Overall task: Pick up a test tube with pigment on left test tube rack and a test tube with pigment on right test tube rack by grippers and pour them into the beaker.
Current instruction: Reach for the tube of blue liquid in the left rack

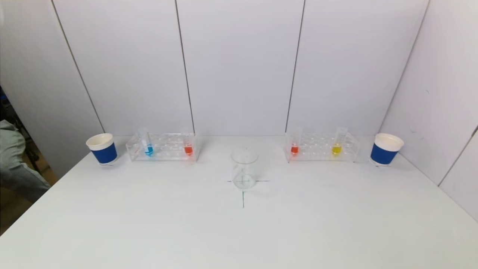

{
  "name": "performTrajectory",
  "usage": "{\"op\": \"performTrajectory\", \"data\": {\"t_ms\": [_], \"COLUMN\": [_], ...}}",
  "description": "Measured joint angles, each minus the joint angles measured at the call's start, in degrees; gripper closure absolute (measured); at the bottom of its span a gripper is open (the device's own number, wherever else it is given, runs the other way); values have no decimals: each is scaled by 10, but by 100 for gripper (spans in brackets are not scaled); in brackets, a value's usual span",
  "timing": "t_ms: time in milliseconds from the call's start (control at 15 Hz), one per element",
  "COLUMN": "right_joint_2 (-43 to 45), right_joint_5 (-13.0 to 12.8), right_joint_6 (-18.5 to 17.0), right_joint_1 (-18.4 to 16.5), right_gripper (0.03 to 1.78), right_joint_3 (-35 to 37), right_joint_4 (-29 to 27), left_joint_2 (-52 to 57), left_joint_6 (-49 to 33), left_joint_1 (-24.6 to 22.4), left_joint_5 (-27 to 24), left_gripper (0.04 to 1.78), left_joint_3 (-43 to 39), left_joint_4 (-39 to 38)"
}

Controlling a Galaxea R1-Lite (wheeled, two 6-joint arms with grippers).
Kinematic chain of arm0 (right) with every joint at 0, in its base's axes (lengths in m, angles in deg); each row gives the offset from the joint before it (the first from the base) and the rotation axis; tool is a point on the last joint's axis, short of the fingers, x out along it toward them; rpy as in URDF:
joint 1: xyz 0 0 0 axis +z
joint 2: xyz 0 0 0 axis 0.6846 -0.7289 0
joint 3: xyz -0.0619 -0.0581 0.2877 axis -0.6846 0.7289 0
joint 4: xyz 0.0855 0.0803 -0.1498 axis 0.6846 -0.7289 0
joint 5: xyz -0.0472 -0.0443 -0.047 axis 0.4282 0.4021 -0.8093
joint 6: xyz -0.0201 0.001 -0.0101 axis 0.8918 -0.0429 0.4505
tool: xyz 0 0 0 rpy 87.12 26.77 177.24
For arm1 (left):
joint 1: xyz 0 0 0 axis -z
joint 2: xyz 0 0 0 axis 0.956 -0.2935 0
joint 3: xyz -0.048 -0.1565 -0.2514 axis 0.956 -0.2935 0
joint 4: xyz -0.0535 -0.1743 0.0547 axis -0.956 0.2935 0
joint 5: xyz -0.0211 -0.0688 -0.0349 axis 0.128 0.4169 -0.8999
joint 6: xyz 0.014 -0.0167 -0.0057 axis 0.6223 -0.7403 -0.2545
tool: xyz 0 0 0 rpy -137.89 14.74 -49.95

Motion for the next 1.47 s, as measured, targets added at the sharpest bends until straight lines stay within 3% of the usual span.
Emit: {"op": "performTrajectory", "data": {"t_ms": [1000,1267,1467], "right_joint_2": [0,0,0], "right_joint_5": [0,0,0], "right_joint_6": [0,0,0], "right_joint_1": [0,0,0], "right_gripper": [4,4,4], "right_joint_3": [0,0,0], "right_joint_4": [0,0,0], "left_joint_2": [0,-12,-82], "left_joint_6": [6,7,6], "left_joint_1": [0,0,0], "left_joint_5": [1,-1,3], "left_gripper": [6,6,6], "left_joint_3": [3,82,167], "left_joint_4": [8,43,53]}}
